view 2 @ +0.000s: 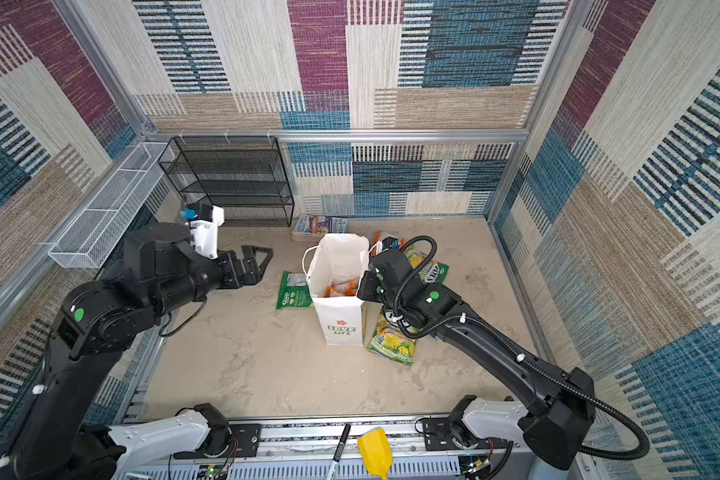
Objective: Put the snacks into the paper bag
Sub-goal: 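Reach the left gripper to the green Fox's Spring Tea bag and grasp it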
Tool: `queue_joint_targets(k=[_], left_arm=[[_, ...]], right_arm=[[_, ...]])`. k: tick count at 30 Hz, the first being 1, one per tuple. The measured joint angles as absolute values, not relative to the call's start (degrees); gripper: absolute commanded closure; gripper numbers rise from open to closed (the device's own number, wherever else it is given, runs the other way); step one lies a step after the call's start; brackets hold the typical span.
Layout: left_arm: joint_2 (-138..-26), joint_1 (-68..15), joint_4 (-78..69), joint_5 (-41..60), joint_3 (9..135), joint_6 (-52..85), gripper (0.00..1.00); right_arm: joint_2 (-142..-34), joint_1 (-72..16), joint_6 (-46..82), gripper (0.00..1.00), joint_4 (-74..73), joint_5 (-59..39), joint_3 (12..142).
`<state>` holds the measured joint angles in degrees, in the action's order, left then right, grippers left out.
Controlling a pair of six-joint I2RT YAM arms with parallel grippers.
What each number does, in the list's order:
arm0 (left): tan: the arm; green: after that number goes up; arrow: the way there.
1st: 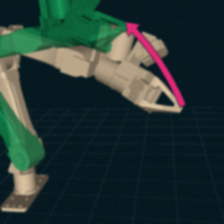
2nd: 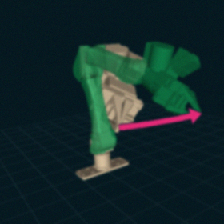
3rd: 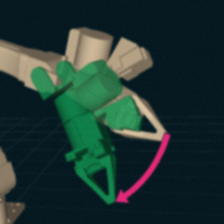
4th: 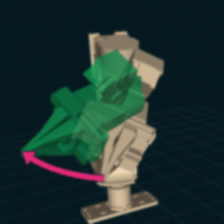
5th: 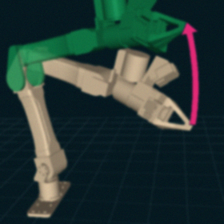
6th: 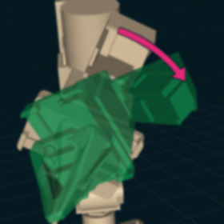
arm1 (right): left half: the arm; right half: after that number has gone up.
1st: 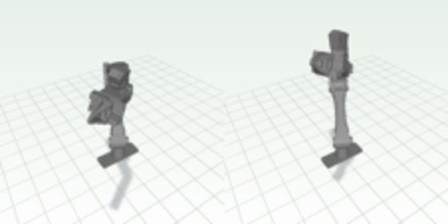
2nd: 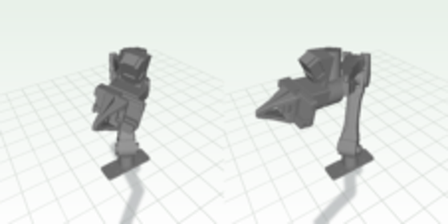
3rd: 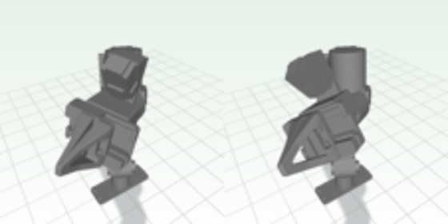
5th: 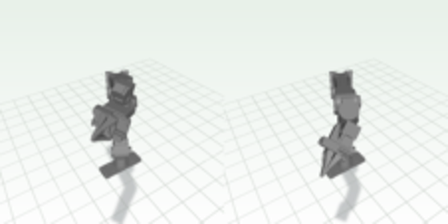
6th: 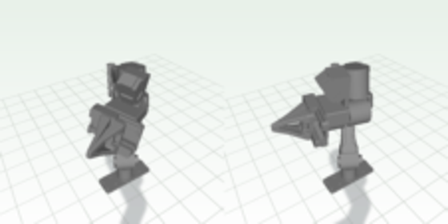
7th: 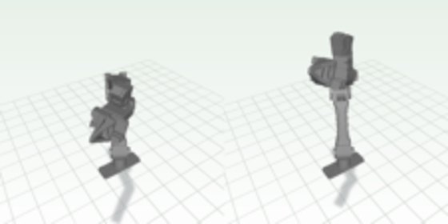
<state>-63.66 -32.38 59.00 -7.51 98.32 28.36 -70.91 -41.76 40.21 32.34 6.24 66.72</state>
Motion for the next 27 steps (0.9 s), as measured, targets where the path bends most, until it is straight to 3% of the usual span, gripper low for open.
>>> queue_joint_targets(k=[9, 18, 27], left_arm=[[-65.8, -14.8, 57.0, 9.5, 80.8, 28.7, 0.00], [-84.1, -13.1, 51.6, 16.9, 75.3, 28.3, 0.08], [-105.2, -13.1, 49.9, 18.1, 85.0, 25.0, 0.10]], right_arm=[[-71.3, -41.8, 40.2, 1.00, 31.7, 6.1, 66.7], [-70.0, -41.7, 40.2, 1.00, 30.8, 6.0, 65.0], [-70.0, -41.7, 40.2, 1.00, 29.2, 5.1, 64.2]])
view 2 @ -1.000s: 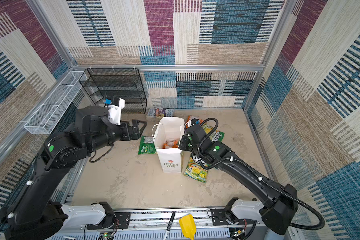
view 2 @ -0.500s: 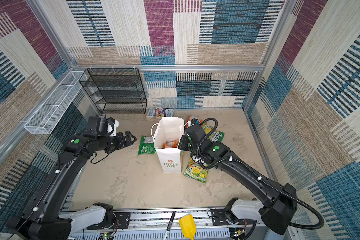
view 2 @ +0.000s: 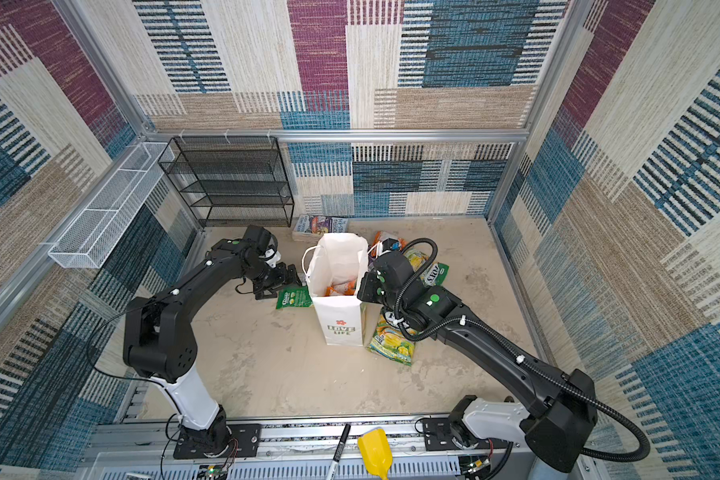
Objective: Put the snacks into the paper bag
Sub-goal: 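Reach the left gripper to the green Fox's Spring Tea bag and grasp it, then lift the green Spring Tea bag with the left gripper toward the paper bag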
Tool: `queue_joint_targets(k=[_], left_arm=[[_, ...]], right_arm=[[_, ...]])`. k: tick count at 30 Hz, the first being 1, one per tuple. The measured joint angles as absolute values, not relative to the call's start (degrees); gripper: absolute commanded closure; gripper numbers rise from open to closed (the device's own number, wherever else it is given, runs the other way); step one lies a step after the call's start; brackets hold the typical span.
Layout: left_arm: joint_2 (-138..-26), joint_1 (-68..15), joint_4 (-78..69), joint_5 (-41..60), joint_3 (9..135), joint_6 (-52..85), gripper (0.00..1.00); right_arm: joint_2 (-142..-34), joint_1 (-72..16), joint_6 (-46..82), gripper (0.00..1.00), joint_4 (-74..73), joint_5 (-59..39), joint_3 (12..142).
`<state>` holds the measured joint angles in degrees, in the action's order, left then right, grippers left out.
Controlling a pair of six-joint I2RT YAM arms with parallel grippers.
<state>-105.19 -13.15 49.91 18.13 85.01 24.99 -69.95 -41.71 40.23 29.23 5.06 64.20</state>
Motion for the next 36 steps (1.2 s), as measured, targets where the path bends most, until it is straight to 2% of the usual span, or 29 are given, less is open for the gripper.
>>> queue_joint_targets(k=[10, 23, 32, 36], left_arm=[[-118.7, -13.1, 50.8, 15.2, 94.7, 21.0, 0.13], [-124.1, -13.7, 51.3, 11.2, 97.3, 18.5, 0.17], [-124.5, -15.9, 51.1, 9.6, 97.2, 18.3, 0.29], [-124.4, -16.3, 50.3, 9.2, 96.4, 18.4, 0.38]], right_arm=[[-69.8, -41.7, 40.2, 1.00, 29.1, 5.0, 63.9], [-69.0, -41.7, 40.2, 1.00, 28.7, 5.0, 63.0], [-68.9, -41.7, 40.2, 1.00, 28.8, 5.0, 63.0], [-68.9, -41.7, 40.2, 1.00, 28.8, 5.0, 63.0]])
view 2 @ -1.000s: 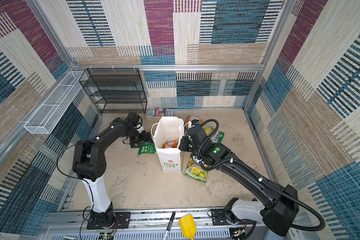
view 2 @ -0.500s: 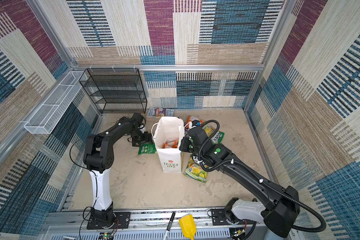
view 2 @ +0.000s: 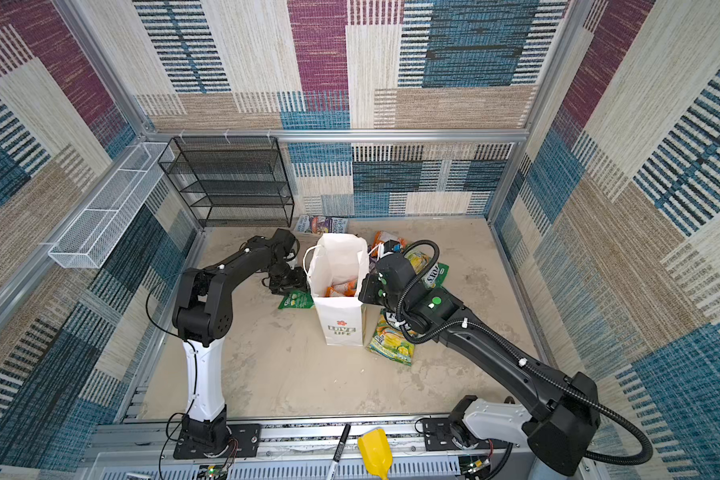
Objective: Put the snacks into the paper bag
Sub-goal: 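Lift the green Spring Tea bag with the left gripper toward the paper bag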
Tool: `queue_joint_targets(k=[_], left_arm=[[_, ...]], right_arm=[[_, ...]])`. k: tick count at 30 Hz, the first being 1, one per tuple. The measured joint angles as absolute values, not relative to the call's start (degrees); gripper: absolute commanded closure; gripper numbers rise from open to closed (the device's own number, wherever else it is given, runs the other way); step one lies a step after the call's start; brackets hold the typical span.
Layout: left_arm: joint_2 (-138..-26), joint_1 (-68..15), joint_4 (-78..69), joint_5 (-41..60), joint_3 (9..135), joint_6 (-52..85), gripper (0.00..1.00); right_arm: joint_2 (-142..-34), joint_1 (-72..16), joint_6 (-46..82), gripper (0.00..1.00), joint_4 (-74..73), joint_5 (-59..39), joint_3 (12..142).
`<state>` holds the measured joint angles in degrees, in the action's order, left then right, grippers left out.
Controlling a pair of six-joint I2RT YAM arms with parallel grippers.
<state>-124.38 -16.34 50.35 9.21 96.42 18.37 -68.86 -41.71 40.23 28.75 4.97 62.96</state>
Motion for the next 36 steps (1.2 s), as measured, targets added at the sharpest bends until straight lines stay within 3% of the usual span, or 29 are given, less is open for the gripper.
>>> queue_joint_targets(k=[17, 26, 36], left_arm=[[-117.0, -16.7, 50.7, 12.3, 92.8, 26.9, 0.86], [-110.3, -16.6, 50.8, 14.0, 91.3, 32.0, 0.99], [-97.2, -14.8, 51.6, 13.6, 89.1, 35.2, 1.00]], right_arm=[[-68.7, -41.7, 40.2, 1.00, 28.8, 4.9, 63.1], [-67.6, -41.7, 40.2, 1.00, 29.8, 4.5, 63.0], [-67.2, -41.7, 40.1, 1.00, 30.3, 4.5, 63.0]])
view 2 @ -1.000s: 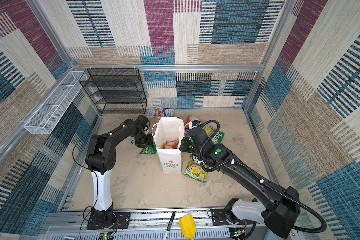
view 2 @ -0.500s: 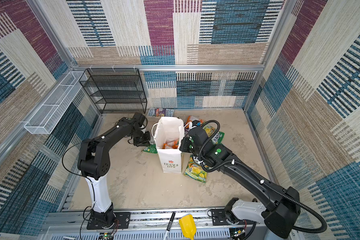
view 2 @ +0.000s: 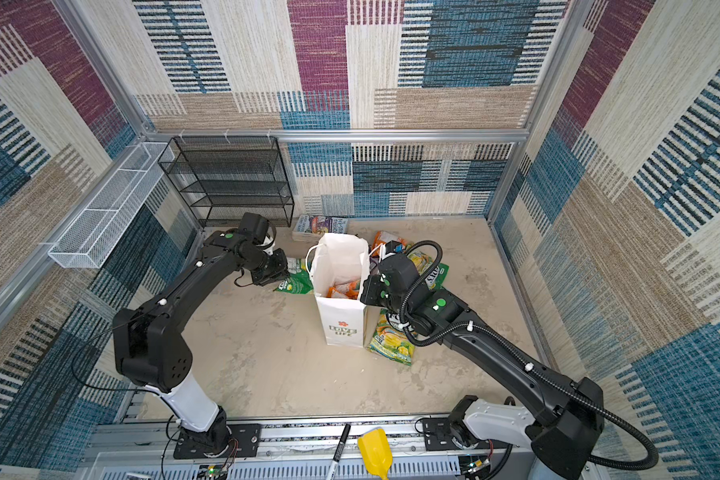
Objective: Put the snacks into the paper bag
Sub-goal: 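Lift the green Spring Tea bag with the left gripper toward the paper bag, then carry the green bag over the paper bag and open the left gripper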
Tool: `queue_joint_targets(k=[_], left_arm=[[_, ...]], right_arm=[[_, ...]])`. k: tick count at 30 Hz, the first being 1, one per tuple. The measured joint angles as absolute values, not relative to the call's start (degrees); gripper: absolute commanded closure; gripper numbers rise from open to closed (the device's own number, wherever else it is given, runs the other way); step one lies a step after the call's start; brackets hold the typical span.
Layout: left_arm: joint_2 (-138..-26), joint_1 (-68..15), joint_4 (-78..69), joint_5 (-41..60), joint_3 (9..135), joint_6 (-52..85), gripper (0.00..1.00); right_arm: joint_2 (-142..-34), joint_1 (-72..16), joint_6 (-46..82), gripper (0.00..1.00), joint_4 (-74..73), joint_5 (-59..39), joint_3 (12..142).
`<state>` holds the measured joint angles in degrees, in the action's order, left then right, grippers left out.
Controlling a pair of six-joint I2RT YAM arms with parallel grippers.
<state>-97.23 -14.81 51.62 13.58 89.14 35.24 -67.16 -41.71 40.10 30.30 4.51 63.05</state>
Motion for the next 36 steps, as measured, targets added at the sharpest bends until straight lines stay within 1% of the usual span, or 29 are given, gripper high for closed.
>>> queue_joint_targets(k=[7, 11, 18, 23, 28, 30, 36], left_arm=[[-87.0, -13.0, 55.3, 10.4, 89.8, 35.6, 1.00], [-82.2, -12.5, 57.5, 8.7, 93.6, 35.6, 1.00], [-78.7, -12.5, 59.9, 8.1, 103.2, 34.3, 1.00], [-78.1, -13.2, 60.9, 9.7, 110.9, 32.8, 1.00], [-79.7, -18.3, 61.2, 10.5, 117.7, 30.3, 1.00], [-81.2, -21.8, 61.5, 10.1, 120.8, 28.7, 1.00], [-88.8, -34.1, 65.6, 4.3, 132.7, 23.6, 1.00]], right_arm=[[-67.1, -41.7, 39.9, 1.00, 30.3, 4.5, 63.0], [-67.2, -41.7, 39.7, 1.00, 30.2, 4.5, 62.9], [-67.5, -41.7, 39.5, 1.00, 29.6, 4.5, 62.9], [-67.6, -41.7, 39.5, 1.00, 29.6, 4.5, 62.9], [-67.6, -41.7, 39.5, 1.00, 29.6, 4.5, 62.9], [-67.7, -41.7, 39.5, 1.00, 29.4, 4.5, 62.9], [-67.8, -41.7, 39.5, 1.00, 29.4, 4.5, 63.0]])
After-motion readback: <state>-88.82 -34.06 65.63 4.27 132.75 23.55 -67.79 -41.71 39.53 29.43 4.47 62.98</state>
